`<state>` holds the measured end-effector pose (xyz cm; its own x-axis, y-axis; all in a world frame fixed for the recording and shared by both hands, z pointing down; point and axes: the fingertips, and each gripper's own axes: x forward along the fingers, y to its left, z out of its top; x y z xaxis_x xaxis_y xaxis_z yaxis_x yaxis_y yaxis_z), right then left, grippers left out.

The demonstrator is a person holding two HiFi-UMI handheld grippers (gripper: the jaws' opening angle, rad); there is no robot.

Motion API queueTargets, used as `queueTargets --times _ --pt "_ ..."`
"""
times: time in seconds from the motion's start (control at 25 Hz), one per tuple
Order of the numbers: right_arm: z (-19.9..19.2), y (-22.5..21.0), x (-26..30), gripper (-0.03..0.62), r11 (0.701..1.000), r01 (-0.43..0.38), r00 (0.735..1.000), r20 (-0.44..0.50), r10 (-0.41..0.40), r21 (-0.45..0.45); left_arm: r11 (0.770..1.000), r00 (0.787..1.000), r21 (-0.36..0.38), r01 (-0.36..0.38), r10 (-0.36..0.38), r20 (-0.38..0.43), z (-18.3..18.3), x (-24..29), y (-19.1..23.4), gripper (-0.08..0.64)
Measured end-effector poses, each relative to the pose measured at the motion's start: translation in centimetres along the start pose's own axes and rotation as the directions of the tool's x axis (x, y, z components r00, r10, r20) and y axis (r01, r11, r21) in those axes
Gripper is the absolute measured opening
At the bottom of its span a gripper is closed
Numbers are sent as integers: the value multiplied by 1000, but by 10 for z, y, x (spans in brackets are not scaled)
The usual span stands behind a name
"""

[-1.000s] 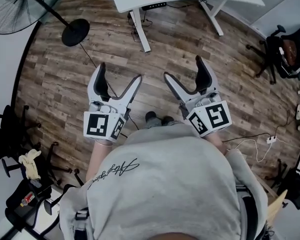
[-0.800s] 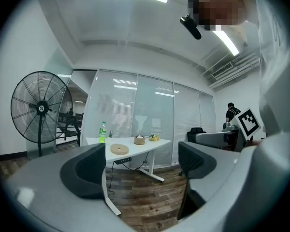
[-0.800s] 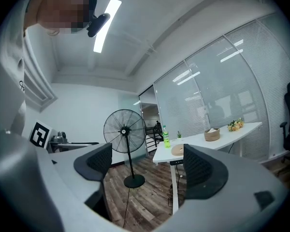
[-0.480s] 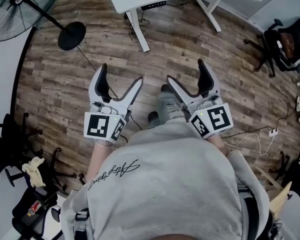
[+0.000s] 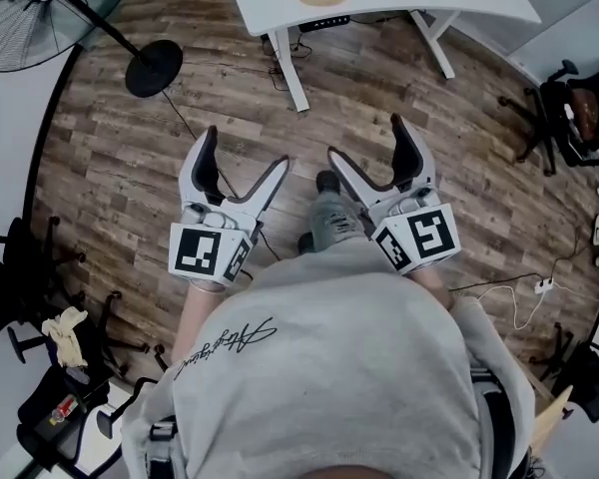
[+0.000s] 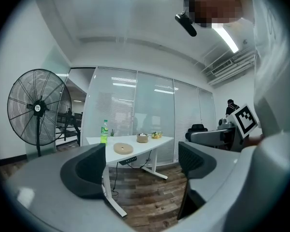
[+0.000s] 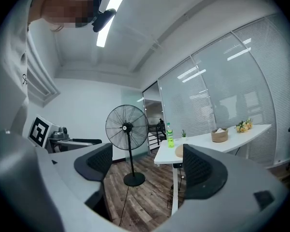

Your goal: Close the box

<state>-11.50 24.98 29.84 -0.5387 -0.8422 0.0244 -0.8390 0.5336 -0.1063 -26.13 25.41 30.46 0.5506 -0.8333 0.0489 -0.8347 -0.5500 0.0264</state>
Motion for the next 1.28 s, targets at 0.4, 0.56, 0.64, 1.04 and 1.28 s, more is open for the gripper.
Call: queueTargets --times 0.4,0.56,0.64,1.04,1.28 --pt "9 -60 55 439 1000 -18 1000 -8 18 -5 999 999 7 -32 32 5 8 70 29 454" --pt "13 -83 76 437 999 -33 999 -16 33 -3 999 999 14 -43 43 7 15 98 37 454" --pt "14 -94 88 437 999 -41 999 -23 41 0 999 999 13 -50 50 2 16 112 41 454" --pt "15 -149 136 437 992 -112 993 -32 114 52 998 998 -6 -64 64 24 26 181 54 454" --pt "16 -171 161 437 986 -161 986 -39 163 49 995 995 18 -98 98 32 29 208 61 453"
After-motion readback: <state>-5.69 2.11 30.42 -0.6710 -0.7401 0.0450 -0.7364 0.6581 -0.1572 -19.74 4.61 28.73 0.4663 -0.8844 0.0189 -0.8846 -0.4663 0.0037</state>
